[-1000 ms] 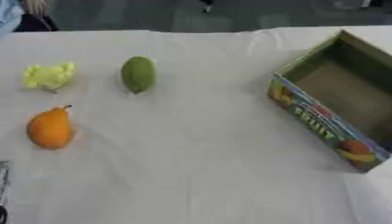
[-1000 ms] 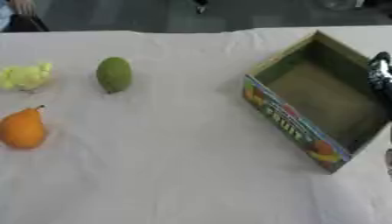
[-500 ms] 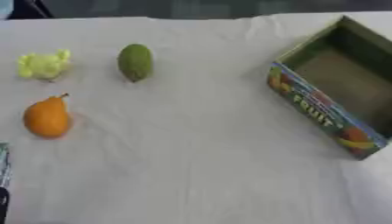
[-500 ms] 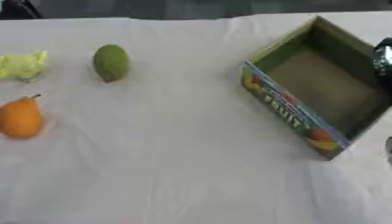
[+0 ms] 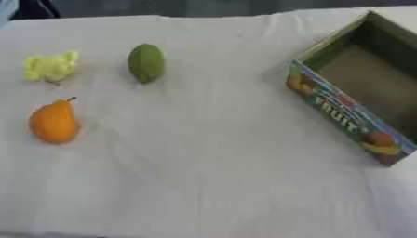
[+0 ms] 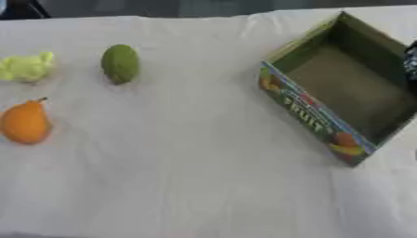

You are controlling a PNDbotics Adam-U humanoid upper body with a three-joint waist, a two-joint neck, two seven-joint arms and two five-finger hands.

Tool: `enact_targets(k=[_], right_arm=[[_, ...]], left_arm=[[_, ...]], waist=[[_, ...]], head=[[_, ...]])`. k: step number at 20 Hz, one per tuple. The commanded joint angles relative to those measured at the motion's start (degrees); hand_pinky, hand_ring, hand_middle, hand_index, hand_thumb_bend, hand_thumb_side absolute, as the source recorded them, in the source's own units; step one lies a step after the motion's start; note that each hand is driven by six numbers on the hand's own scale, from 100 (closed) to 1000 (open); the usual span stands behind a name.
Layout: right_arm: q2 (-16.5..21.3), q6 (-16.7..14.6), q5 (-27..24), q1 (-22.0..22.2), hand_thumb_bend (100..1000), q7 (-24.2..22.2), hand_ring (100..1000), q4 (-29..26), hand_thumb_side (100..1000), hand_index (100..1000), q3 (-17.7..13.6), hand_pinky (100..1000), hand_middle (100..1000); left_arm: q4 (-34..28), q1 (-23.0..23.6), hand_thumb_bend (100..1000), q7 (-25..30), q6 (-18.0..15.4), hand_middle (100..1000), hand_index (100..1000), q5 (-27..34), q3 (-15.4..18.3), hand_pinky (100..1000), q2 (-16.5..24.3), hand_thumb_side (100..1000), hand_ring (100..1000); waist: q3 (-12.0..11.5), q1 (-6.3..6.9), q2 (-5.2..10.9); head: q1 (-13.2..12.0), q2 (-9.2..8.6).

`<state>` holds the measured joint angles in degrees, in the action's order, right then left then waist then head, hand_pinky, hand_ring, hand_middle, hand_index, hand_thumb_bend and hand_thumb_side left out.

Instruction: Pick up the objects with one hand, pass them to the other hand, and then place them into the box on the other side of the table.

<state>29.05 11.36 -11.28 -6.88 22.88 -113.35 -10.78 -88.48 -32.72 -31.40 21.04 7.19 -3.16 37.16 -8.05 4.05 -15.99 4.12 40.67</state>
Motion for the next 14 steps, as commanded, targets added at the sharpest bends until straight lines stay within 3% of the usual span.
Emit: enact_targets(k=[1, 4, 6, 10, 14], right_arm=[[2.18, 0.02, 0.58, 0.05, 100, -0.09, 883, -1.25, 525, 1000, -0.27, 1000, 1000], [2.30, 0.17, 0.75, 0.20, 100, -0.27, 883, -1.25, 525, 1000, -0.07, 1000, 1000], [2.36, 0.28, 0.86, 0.22, 100, -0.43, 883, -1.25, 525, 1000, 0.08, 1000, 1000], [2.44, 0.48, 1.00, 0.16, 100, -0.76, 882, -1.25, 525, 1000, 0.39, 1000, 1000], [2.49, 0.61, 1.09, 0.13, 100, -1.04, 882, -1.25, 525, 1000, 0.60, 1000, 1000]], left_arm=[[1.43, -2.66, 606, 7.35, 7.02, 635, 780, -0.36, -3.35, 625, 8.78, 537, 709], [3.91, -5.13, 652, 16.41, 12.77, 663, 789, -0.19, -6.76, 646, 13.14, 510, 720], [4.79, -6.69, 691, 23.02, 14.91, 694, 805, -0.23, -9.32, 675, 15.38, 478, 734], [4.77, -8.69, 750, 37.42, 17.04, 726, 819, -2.90, -14.49, 707, 18.67, 461, 740], [4.41, -9.84, 795, 47.50, 17.89, 744, 823, -6.85, -17.97, 726, 19.18, 429, 748]], waist=[[-0.02, 0.15, 1.09], [0.09, 0.40, 1.23], [0.21, 0.52, 1.28], [0.44, 0.73, 1.34], [0.60, 0.86, 1.41]], head=[[-0.22, 0.27], [-0.36, 0.25], [-0.42, 0.15], [-0.78, 0.06], [-1.09, 0.09]])
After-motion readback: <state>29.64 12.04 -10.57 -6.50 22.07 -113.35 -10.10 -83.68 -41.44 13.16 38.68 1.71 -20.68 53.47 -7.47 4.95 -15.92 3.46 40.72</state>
